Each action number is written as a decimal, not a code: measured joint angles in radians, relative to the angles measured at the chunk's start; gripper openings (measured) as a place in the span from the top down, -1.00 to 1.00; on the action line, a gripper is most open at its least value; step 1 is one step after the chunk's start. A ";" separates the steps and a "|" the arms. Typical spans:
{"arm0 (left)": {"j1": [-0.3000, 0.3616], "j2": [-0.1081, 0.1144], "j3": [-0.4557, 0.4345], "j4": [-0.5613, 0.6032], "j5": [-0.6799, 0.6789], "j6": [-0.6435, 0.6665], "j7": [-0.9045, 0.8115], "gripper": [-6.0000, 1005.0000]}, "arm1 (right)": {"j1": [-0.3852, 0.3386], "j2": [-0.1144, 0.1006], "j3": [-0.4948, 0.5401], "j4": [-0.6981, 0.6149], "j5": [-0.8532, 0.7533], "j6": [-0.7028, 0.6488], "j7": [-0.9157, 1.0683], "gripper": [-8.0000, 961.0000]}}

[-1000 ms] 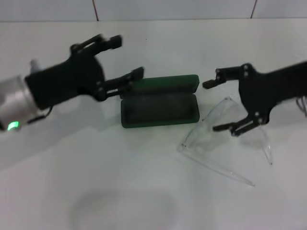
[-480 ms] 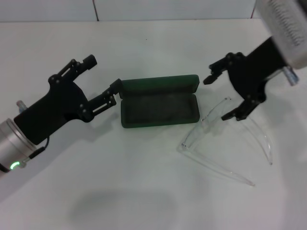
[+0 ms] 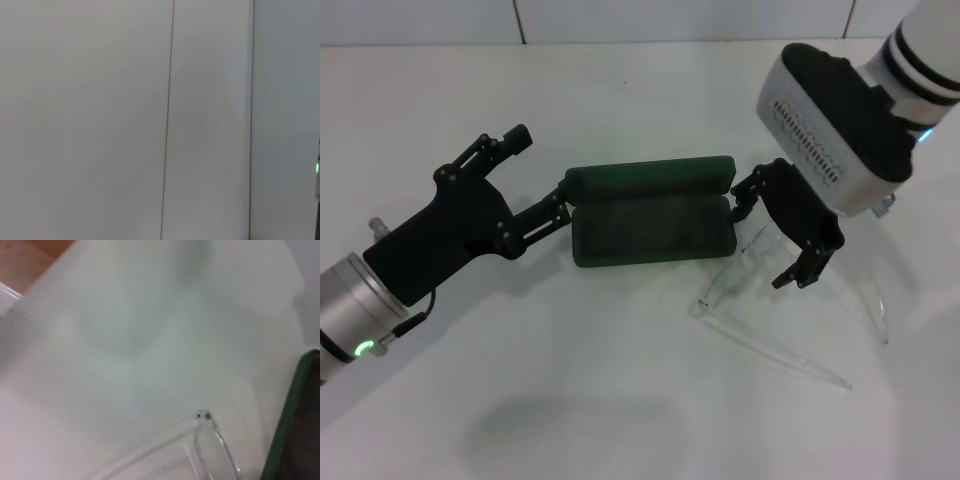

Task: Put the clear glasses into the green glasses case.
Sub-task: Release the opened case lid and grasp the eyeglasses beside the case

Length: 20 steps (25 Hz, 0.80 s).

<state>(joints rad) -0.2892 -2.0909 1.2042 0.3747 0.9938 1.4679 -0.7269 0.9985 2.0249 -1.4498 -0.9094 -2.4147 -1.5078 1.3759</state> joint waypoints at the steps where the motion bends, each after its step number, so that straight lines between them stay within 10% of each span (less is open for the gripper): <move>1: -0.001 0.000 0.000 -0.003 0.000 0.000 0.000 -0.69 | 0.003 0.001 -0.006 0.010 0.000 0.015 0.000 -0.64; 20: -0.011 0.003 0.000 -0.019 -0.001 -0.032 0.008 -0.69 | 0.008 0.003 -0.194 0.044 0.049 0.165 0.015 -0.62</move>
<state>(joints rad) -0.3001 -2.0883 1.2041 0.3561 0.9923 1.4357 -0.7189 1.0064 2.0278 -1.6440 -0.8652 -2.3653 -1.3426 1.3914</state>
